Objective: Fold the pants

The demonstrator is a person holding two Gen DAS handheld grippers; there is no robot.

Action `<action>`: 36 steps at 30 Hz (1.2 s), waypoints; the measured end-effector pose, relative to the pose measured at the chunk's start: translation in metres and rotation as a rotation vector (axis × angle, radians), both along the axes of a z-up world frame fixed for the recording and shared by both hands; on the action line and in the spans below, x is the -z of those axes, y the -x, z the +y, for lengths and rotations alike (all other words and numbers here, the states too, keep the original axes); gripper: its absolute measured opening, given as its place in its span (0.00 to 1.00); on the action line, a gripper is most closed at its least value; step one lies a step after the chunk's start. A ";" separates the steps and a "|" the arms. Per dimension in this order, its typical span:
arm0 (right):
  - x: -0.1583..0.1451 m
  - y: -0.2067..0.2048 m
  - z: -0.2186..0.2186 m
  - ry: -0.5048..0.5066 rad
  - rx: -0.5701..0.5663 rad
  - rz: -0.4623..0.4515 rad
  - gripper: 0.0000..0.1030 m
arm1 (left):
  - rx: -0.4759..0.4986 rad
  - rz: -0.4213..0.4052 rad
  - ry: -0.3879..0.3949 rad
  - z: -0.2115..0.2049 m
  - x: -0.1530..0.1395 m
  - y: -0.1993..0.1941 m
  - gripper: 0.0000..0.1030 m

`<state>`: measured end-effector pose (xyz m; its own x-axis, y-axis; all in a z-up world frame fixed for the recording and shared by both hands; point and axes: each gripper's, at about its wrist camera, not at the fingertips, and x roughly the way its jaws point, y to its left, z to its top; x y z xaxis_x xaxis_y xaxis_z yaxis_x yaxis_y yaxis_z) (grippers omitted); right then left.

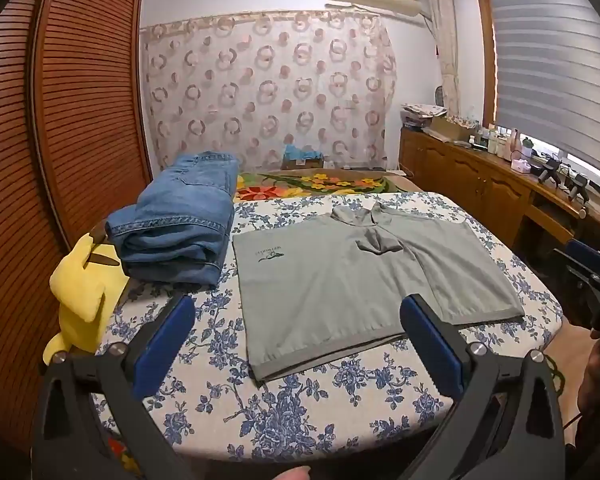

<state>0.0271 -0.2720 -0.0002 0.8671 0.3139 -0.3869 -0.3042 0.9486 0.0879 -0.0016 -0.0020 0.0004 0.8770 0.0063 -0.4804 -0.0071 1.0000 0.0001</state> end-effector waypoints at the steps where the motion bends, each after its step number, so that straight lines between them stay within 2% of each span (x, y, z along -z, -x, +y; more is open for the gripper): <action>1: 0.000 0.000 0.001 0.015 0.001 0.000 1.00 | 0.001 -0.002 0.000 -0.001 0.000 0.001 1.00; 36: 0.001 0.001 0.002 0.007 0.001 -0.004 1.00 | 0.001 -0.002 0.009 0.005 -0.005 0.002 1.00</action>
<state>0.0261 -0.2699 -0.0016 0.8687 0.3107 -0.3858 -0.3038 0.9493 0.0805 -0.0040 0.0033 0.0057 0.8778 0.0016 -0.4790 -0.0065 0.9999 -0.0085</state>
